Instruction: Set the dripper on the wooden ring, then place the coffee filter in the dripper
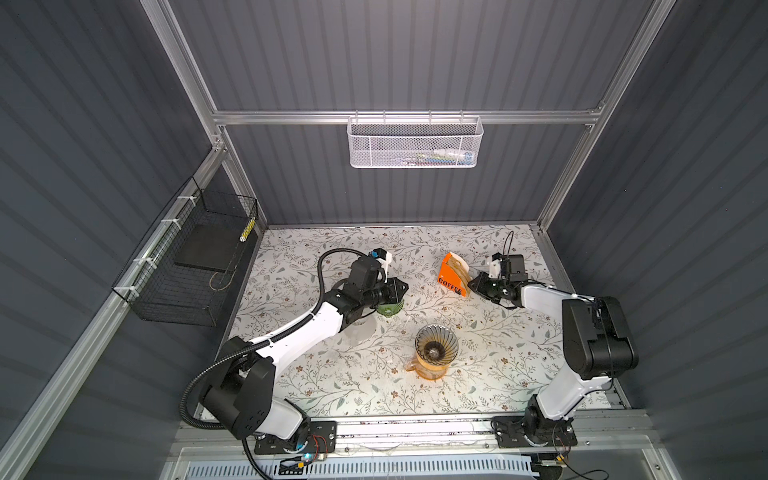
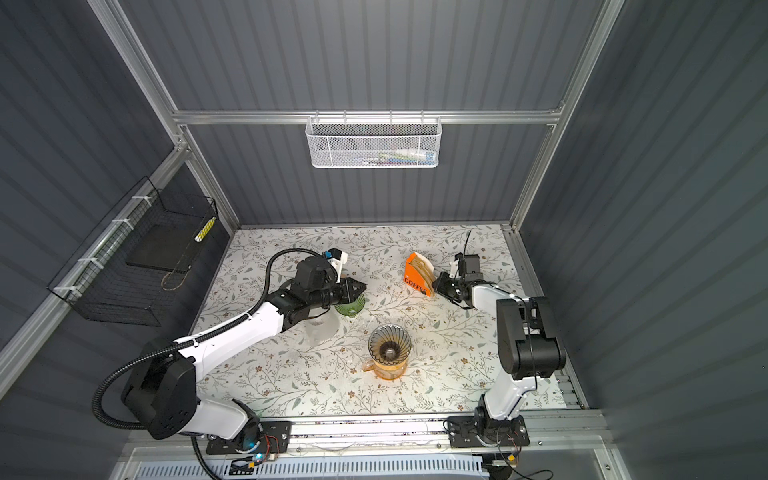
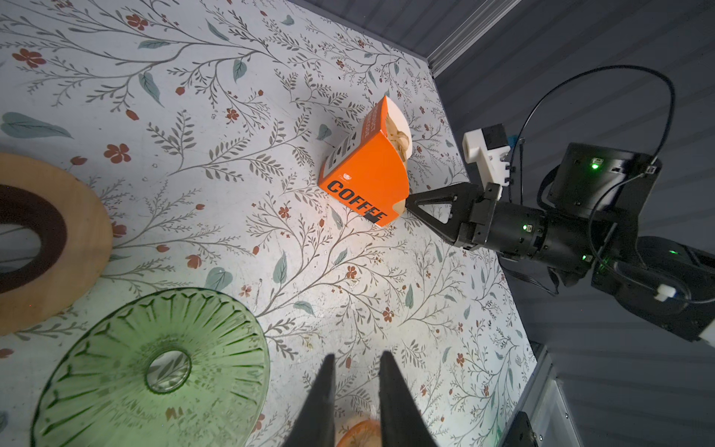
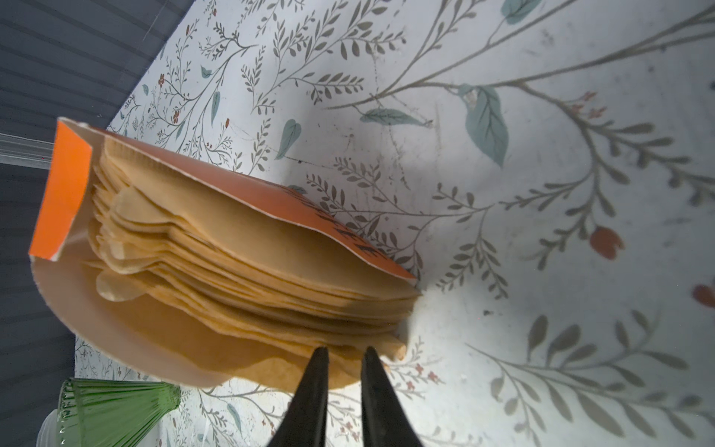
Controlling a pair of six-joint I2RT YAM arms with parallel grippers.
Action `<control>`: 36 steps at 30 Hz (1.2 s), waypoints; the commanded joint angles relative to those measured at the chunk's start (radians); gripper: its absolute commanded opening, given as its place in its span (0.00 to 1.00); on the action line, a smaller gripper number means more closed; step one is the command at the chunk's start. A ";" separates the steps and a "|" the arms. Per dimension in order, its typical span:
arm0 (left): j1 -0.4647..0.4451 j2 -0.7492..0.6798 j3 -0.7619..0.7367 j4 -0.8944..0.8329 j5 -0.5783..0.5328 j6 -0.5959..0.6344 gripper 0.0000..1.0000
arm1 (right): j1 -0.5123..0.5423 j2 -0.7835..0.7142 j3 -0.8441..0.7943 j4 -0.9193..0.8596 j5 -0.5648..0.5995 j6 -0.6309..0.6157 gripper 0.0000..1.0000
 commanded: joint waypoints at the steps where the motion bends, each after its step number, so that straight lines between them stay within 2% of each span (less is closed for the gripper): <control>1: 0.006 0.012 -0.014 0.016 0.019 -0.010 0.22 | 0.007 0.012 0.021 -0.015 0.001 -0.009 0.19; 22: 0.006 0.007 -0.015 0.019 0.022 -0.013 0.22 | 0.033 0.016 0.027 -0.050 0.037 -0.030 0.21; 23: 0.006 0.006 -0.014 0.018 0.022 -0.013 0.22 | 0.035 0.018 0.031 -0.053 0.073 -0.036 0.21; 36: 0.007 -0.003 -0.021 0.022 0.022 -0.020 0.22 | 0.049 0.037 0.075 -0.092 0.109 -0.062 0.21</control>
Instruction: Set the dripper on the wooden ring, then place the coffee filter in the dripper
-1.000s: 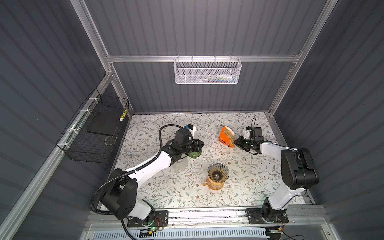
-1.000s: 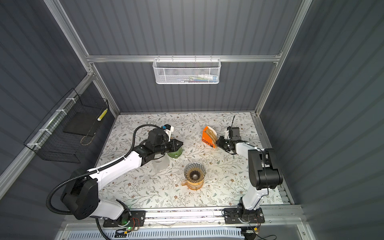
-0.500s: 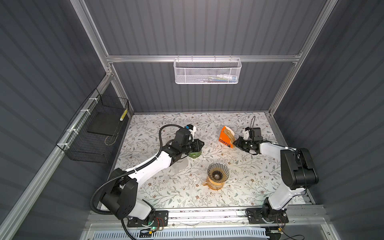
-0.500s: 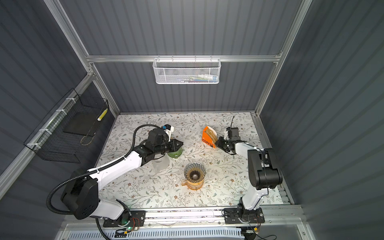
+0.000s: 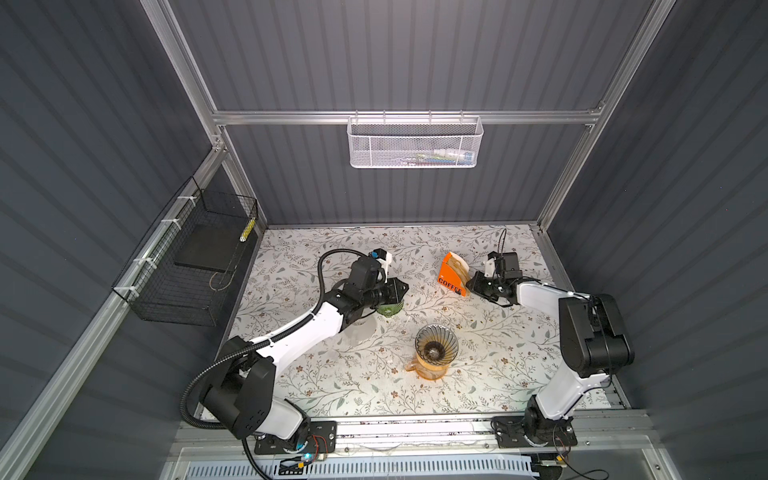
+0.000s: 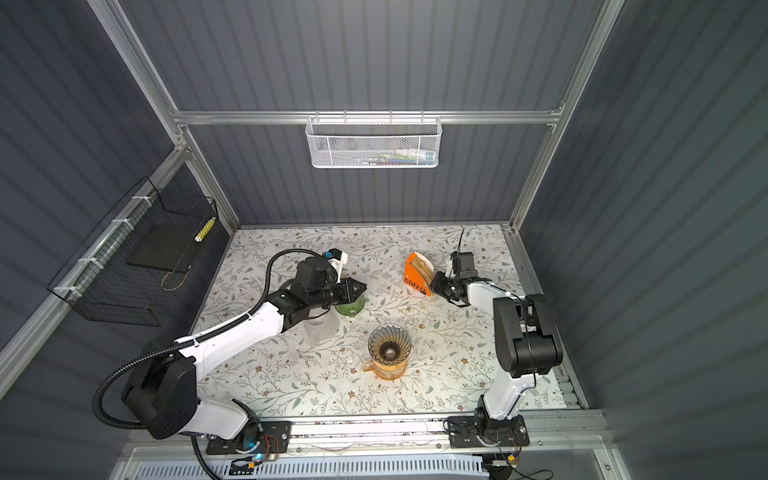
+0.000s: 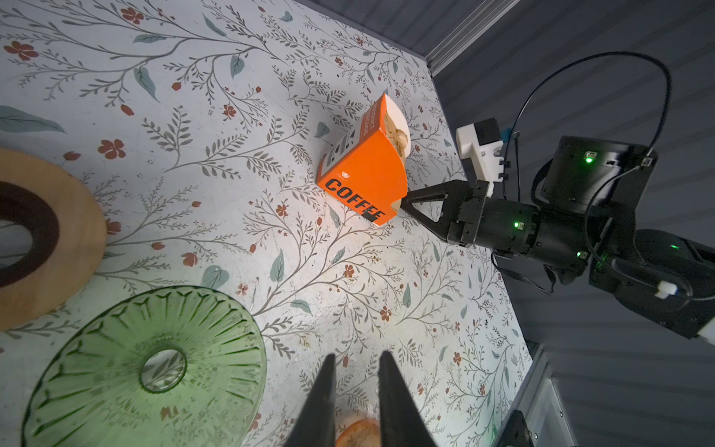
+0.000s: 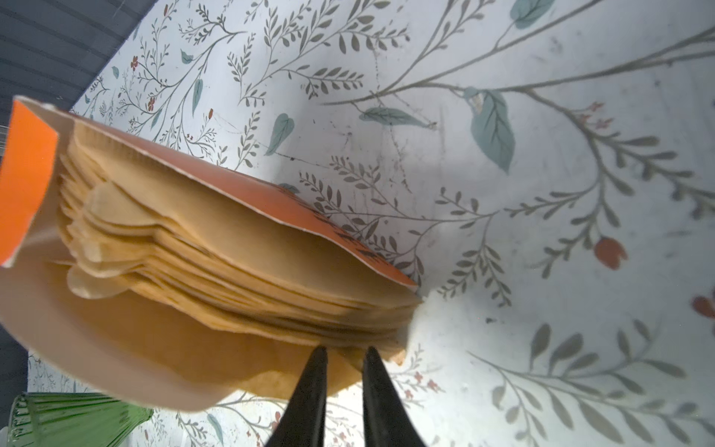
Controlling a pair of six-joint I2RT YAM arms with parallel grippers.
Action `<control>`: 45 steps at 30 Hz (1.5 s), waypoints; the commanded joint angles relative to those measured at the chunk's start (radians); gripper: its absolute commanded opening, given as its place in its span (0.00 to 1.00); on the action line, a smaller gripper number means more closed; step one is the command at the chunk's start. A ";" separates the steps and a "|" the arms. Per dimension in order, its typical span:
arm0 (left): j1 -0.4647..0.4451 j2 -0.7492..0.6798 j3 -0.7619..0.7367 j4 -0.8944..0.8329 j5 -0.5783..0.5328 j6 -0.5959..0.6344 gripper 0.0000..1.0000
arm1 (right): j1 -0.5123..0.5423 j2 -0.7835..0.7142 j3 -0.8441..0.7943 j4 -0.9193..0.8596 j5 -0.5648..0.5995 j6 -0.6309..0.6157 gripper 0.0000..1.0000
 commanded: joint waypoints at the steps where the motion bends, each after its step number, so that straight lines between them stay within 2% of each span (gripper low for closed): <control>1: 0.007 -0.004 -0.021 0.019 0.015 -0.009 0.21 | 0.010 0.014 0.028 -0.038 0.036 -0.028 0.21; 6: 0.006 -0.006 -0.029 0.024 0.013 -0.014 0.22 | 0.016 0.005 0.029 -0.051 0.057 -0.044 0.25; 13: 0.006 -0.007 -0.029 0.026 0.014 -0.015 0.22 | 0.025 0.024 0.048 -0.058 0.063 -0.052 0.24; 21: 0.006 -0.013 -0.035 0.023 0.009 -0.014 0.22 | 0.035 0.035 0.062 -0.067 0.064 -0.059 0.17; 31: 0.006 -0.015 -0.038 0.025 0.009 -0.014 0.22 | 0.042 0.010 0.047 -0.079 0.072 -0.060 0.00; 45: 0.006 -0.022 -0.039 0.021 0.009 -0.014 0.22 | 0.043 -0.093 -0.003 -0.137 0.104 -0.071 0.00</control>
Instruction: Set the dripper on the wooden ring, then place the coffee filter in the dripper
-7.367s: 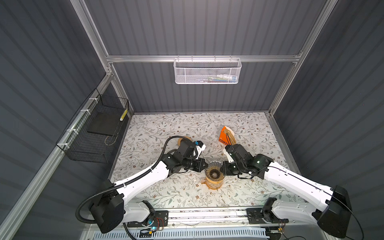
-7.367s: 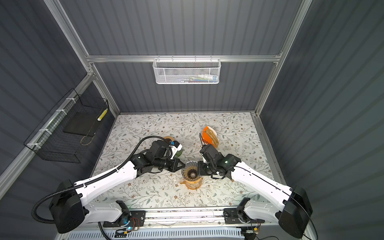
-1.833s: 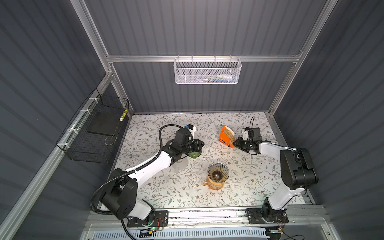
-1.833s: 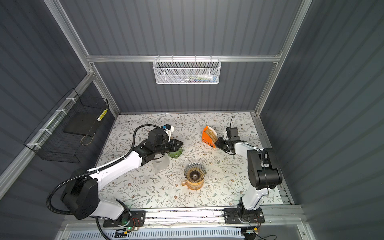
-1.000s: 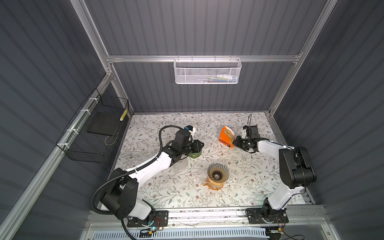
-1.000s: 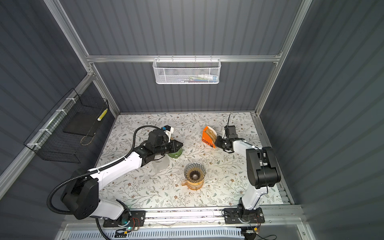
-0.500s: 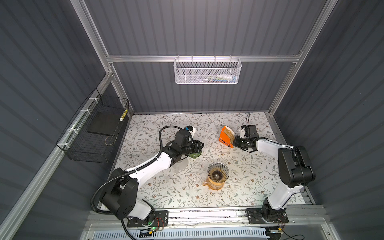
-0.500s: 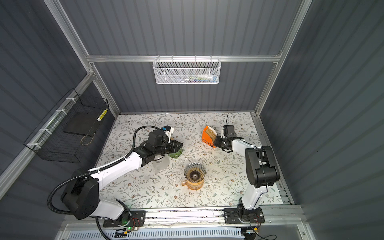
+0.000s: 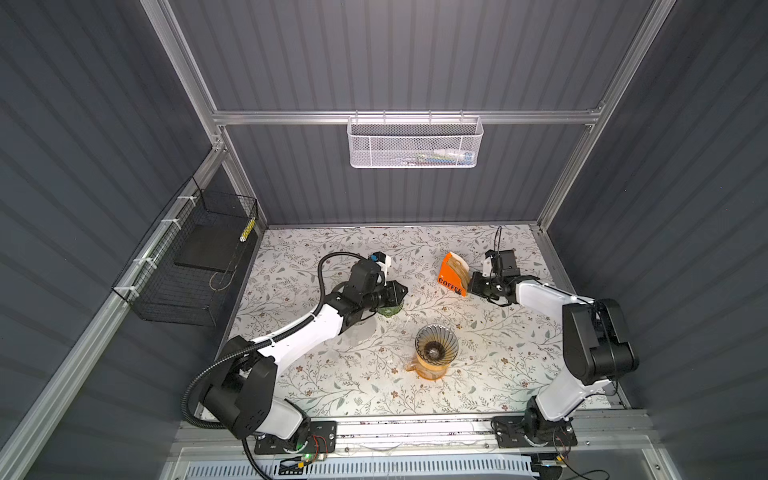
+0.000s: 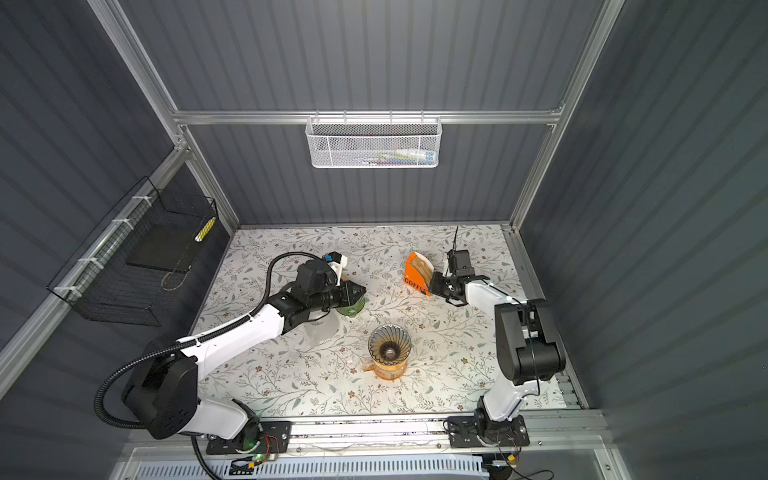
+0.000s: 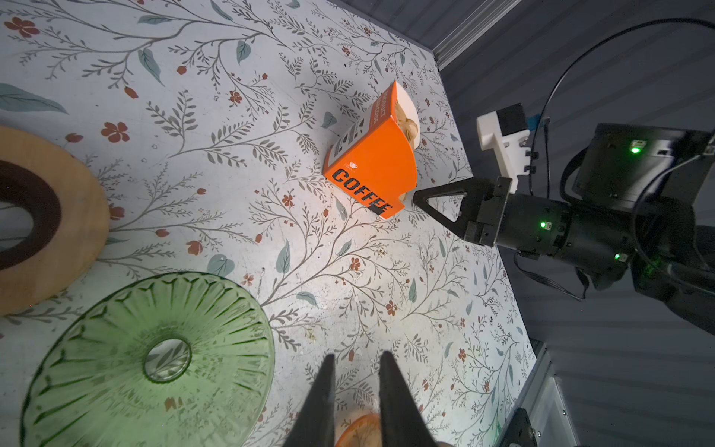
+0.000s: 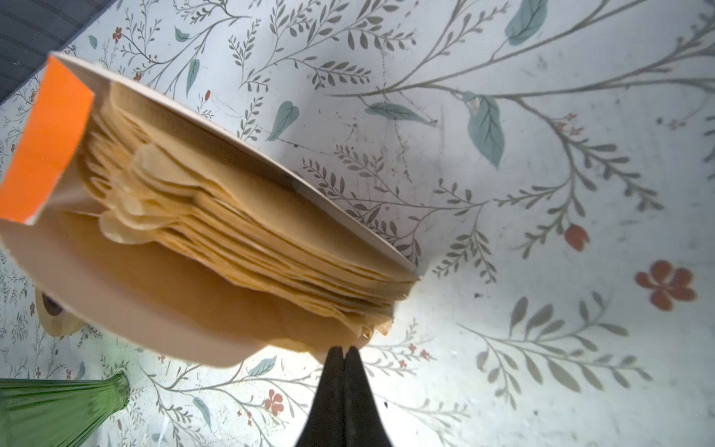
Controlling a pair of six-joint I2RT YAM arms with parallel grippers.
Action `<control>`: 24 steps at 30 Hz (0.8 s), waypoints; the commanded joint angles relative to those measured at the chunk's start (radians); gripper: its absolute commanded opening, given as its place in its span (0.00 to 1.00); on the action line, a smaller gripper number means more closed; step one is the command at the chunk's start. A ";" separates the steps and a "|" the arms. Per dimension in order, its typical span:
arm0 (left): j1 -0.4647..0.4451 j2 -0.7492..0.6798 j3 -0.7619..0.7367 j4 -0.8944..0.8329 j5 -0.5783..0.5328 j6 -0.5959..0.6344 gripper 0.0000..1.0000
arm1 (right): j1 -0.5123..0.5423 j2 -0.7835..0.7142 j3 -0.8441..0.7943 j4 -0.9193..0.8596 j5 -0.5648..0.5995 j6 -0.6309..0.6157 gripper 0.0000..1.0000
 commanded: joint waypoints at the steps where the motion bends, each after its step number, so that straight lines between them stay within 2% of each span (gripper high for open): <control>1: 0.007 -0.022 -0.006 0.006 0.009 -0.007 0.22 | 0.004 -0.030 -0.021 -0.044 0.017 -0.016 0.00; 7: 0.006 -0.024 -0.006 0.005 0.012 -0.007 0.22 | 0.004 -0.027 -0.028 -0.048 0.019 -0.030 0.00; 9: 0.006 -0.023 -0.004 0.004 0.012 -0.006 0.22 | 0.004 -0.005 -0.009 -0.054 0.013 -0.037 0.07; 17: 0.006 -0.002 0.006 0.002 0.015 -0.005 0.22 | 0.003 0.077 0.074 -0.050 0.016 -0.048 0.21; 24: 0.006 0.011 0.006 0.007 0.015 -0.005 0.22 | 0.004 0.098 0.089 -0.038 -0.004 -0.037 0.25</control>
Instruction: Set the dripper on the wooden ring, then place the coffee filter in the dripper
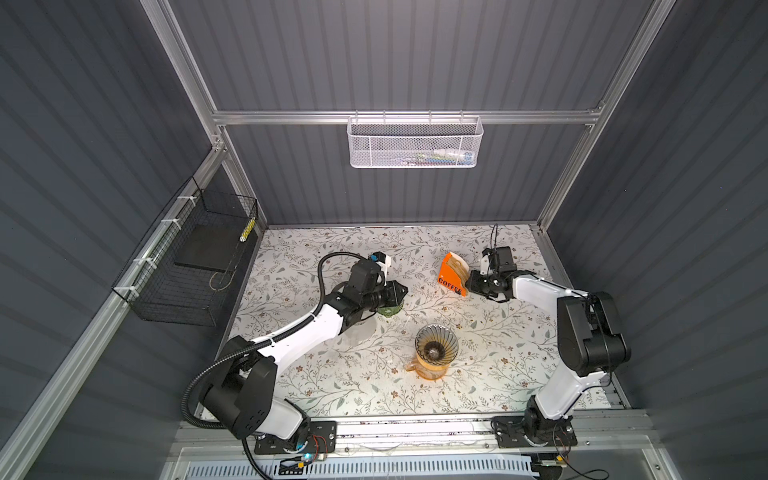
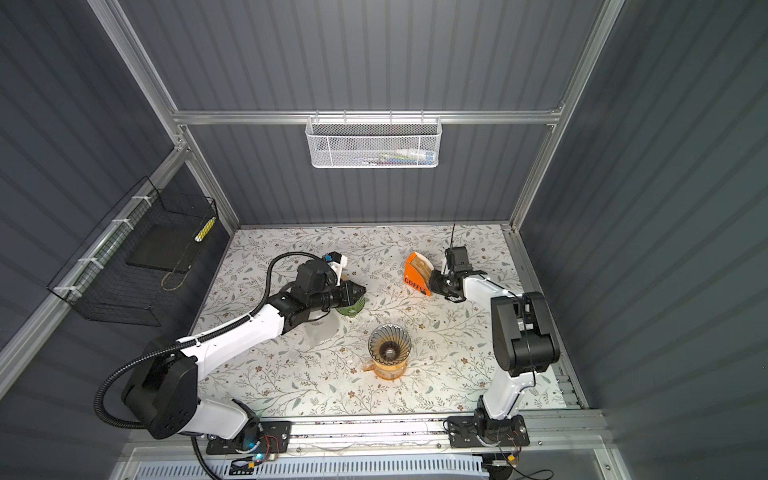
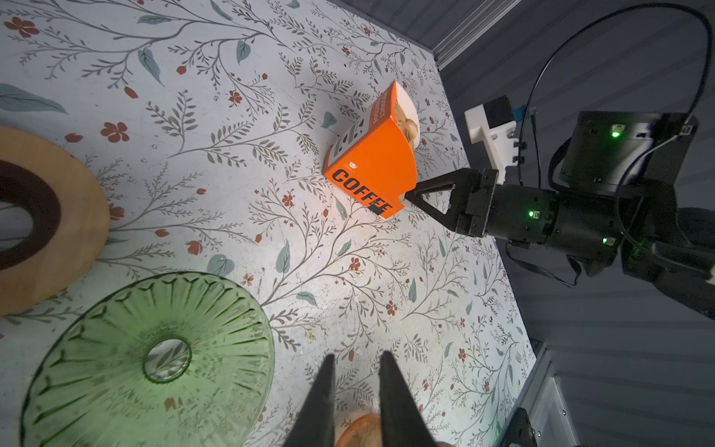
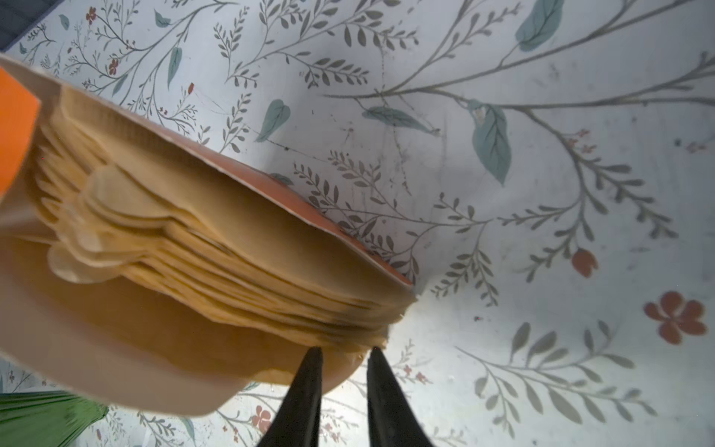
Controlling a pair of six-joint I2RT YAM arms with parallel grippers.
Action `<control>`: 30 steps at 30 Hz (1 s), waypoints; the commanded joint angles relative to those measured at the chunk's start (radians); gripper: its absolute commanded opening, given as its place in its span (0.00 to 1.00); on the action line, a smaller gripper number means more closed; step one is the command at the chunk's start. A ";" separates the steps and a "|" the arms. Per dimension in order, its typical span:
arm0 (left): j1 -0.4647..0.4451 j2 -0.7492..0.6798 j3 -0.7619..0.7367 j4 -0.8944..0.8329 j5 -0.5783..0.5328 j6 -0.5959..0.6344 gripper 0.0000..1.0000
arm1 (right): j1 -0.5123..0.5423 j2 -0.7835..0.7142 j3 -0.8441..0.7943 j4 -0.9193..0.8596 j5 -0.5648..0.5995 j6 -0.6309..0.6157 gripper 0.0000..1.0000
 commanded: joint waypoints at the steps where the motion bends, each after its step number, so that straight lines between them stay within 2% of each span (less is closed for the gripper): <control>1: 0.006 0.013 0.006 0.008 0.014 -0.005 0.22 | 0.004 0.020 0.016 -0.002 -0.010 -0.001 0.25; 14: 0.007 0.007 -0.008 0.014 0.013 -0.005 0.22 | 0.005 0.042 0.026 -0.002 -0.017 0.001 0.25; 21: 0.006 0.001 -0.010 0.015 0.008 -0.007 0.22 | 0.007 0.046 0.032 -0.001 -0.019 0.003 0.21; 30: 0.007 0.001 -0.011 0.015 0.009 -0.007 0.22 | 0.008 0.052 0.044 -0.005 -0.019 0.003 0.26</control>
